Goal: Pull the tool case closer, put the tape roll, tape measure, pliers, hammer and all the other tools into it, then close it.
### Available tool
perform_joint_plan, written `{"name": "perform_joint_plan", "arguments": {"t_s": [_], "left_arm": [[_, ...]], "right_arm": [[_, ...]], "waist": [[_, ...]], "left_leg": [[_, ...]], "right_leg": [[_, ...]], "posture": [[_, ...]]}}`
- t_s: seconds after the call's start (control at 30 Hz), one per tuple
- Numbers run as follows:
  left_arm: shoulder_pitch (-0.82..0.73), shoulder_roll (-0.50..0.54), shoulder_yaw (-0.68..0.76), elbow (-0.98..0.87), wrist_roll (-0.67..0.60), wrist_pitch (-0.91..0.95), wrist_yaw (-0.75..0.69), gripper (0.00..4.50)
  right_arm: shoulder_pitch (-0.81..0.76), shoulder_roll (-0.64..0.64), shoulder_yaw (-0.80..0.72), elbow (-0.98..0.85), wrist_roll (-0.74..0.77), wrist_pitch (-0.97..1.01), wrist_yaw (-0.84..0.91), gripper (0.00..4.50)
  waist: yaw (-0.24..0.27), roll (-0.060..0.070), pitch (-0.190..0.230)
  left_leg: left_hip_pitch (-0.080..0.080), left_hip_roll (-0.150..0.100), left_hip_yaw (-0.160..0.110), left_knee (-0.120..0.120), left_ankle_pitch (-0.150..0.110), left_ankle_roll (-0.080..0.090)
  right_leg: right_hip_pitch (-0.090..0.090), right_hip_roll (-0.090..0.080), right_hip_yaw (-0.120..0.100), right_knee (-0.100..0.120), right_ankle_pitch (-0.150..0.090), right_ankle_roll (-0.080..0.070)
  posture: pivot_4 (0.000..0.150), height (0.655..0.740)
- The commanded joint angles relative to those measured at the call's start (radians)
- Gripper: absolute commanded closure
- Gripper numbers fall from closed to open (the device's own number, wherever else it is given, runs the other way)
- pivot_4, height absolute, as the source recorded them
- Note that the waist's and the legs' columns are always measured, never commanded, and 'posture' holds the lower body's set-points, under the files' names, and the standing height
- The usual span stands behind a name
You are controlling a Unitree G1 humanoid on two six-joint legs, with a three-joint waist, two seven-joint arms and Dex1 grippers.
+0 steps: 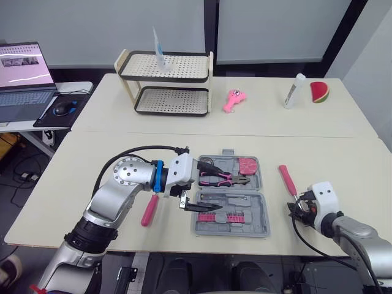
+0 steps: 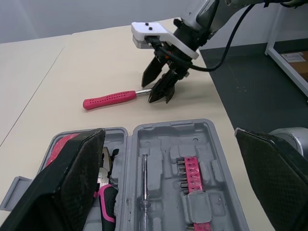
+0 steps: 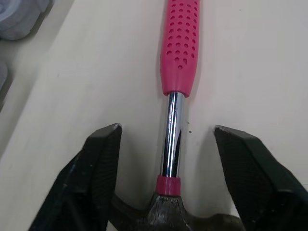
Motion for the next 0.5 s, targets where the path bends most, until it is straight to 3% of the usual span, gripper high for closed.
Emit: {"name": "perform_joint_plan", "arguments": {"t_s": [0.03,0.5], "left_arm": [[-0.001,0.008,0.011,-0.03,-0.002,-0.008,0.002,0.0],[-0.007,0.006,0.017,-0.011,-0.003,-0.027,-0.003,0.0]], "right_arm": [[0.002,-0.011,-0.001,0.012,-0.016,-0.014,-0.005,2.29],[0.021,-0.012,-0.015,0.009,-0.009,-0.025,0.011,3.99]], "waist": [[0.0,0.0,0.0],[0.0,0.0,0.0]], "left_leg": [[0.0,0.0,0.0,0.0,0.0,0.0],[0.0,0.0,0.0,0.0,0.0,0.0]], "right_leg": [[0.0,0.0,0.0,0.0,0.0,0.0],[0.0,0.0,0.0,0.0,0.0,0.0]], "posture": [[0.15,0.74],[0.15,0.74]]}}
